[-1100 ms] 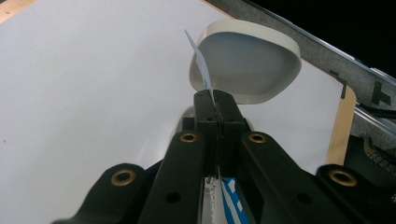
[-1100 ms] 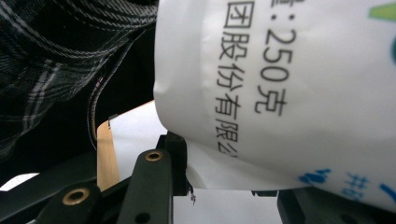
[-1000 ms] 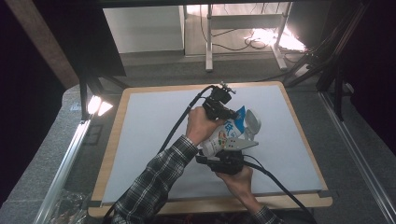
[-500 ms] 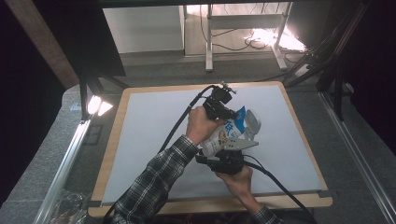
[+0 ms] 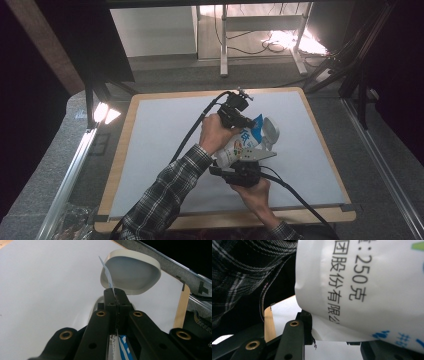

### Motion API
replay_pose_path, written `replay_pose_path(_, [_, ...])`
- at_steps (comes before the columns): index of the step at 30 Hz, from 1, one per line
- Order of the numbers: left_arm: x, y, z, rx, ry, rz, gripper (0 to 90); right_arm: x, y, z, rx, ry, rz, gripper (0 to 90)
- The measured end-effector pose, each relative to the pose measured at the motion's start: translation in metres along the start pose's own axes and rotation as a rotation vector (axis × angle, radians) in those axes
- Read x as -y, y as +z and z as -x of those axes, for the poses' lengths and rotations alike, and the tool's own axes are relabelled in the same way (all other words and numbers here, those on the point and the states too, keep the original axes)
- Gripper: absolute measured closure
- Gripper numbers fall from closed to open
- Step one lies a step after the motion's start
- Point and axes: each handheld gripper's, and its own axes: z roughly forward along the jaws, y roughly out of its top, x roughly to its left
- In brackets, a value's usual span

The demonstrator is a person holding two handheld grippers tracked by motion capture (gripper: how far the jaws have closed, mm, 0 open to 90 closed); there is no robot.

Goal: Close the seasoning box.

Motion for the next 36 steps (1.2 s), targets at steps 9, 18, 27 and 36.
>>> replay_pose_path(9, [-0.0007, 0.0003, -0.0018, -0.001, -0.005, -0.015, 90.0, -0.0003, 0.0010, -0.0001, -0.007, 0.006, 0.002, 66.1])
replay_pose_path(18, [-0.0021, 0.0016, -0.0038, 0.001, -0.013, -0.029, 90.0, -0.0017, 0.0006, -0.0004, -0.010, 0.012, -0.001, 66.1])
replay_pose_path(27, [-0.0029, 0.0033, -0.0045, 0.005, -0.017, -0.039, 90.0, -0.0023, 0.0006, -0.0003, -0.010, 0.008, -0.001, 66.0])
replay_pose_path(36, [-0.0036, 0.0041, -0.0047, 0.007, -0.019, -0.049, 89.9, -0.0026, 0.0007, -0.0004, -0.010, 0.005, -0.002, 66.1])
